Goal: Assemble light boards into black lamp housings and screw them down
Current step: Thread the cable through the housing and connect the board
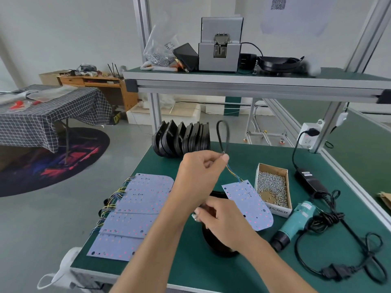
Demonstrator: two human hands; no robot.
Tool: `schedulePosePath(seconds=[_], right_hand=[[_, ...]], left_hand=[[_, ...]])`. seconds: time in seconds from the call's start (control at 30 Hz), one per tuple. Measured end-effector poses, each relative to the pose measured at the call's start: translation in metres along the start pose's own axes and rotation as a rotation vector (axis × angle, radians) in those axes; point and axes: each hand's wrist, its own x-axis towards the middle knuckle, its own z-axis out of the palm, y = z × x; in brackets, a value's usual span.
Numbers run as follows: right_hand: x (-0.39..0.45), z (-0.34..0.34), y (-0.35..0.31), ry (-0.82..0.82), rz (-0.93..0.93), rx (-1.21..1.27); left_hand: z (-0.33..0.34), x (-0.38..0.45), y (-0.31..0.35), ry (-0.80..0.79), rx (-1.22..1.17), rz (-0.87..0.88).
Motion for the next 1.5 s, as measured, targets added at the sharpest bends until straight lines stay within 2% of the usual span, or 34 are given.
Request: schedulePosePath(seconds=[0.07,0.13,0.17,0.2,0.33,0.4,0.47,0.6,0.77,0.87,1.07,1.3,1.5], right_hand=[[0.002,-0.008,0.002,0.122,0.019,0.071],[0.005,-0.024,0.009,0.27,0.059,0.234],[0.007,-0.035,0.015,0.334,0.07,0.29],[0.008,-0.046,0.02,0.384,0.084,0.316],[0.014,-0.074,0.037,0.473,0.162,0.359],[0.018,-0.075,0.042,0.431,0.191,0.32],[0.02,-0.07,0.043,0.375,0.202,0.289],[0.02,-0.065,0.04,0.367,0.161,0.323],[0.016,-0.056,0.034,0.312,0.132,0.422],[0.014,-0.044,0.024,0.304,0.138,0.515],[0.01,-0.03,0.009,0.316,0.114,0.591],[0.004,-0.032,0.007,0.296,0.115,0.494],[0.003,-0.038,0.009,0.348,0.179,0.555]], left_hand=[[-0.002,-0.003,-0.01,0.138,-0.119,-0.014],[-0.008,-0.01,-0.033,0.303,-0.028,-0.087],[-0.01,-0.016,-0.046,0.326,0.069,-0.156],[-0.01,-0.022,-0.059,0.291,0.17,-0.237],[0.01,-0.047,-0.1,-0.017,0.497,-0.462],[0.024,-0.053,-0.104,-0.134,0.536,-0.532],[0.033,-0.056,-0.106,-0.153,0.529,-0.561],[0.028,-0.059,-0.096,0.018,0.485,-0.55],[0.002,-0.068,-0.061,0.157,0.747,-0.425],[-0.006,-0.073,-0.044,0.177,0.812,-0.388],[0.0,-0.083,-0.037,0.19,0.512,-0.389],[0.012,-0.093,-0.042,0.225,0.391,-0.312],[0.016,-0.099,-0.049,0.255,0.327,-0.243]])
